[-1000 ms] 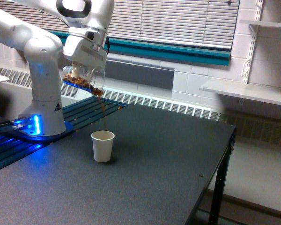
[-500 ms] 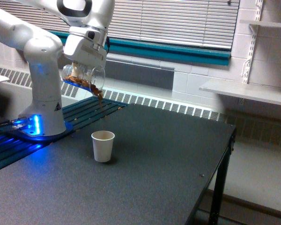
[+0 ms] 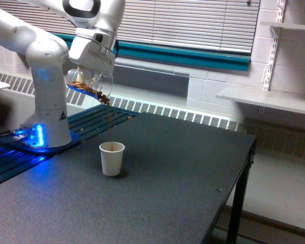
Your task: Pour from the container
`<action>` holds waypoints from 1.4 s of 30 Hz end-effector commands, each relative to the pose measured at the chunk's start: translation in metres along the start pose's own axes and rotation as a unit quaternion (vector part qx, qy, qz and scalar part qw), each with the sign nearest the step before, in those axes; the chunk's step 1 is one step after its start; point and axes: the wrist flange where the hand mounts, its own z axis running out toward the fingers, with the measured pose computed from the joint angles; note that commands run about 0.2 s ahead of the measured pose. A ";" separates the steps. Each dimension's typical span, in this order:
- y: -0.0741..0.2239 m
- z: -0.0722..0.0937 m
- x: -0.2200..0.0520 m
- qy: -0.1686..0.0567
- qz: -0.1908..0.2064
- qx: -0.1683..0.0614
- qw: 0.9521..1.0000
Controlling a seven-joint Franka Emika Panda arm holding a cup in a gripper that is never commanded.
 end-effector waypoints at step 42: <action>0.008 -0.002 -0.007 -0.036 -0.035 -0.036 0.998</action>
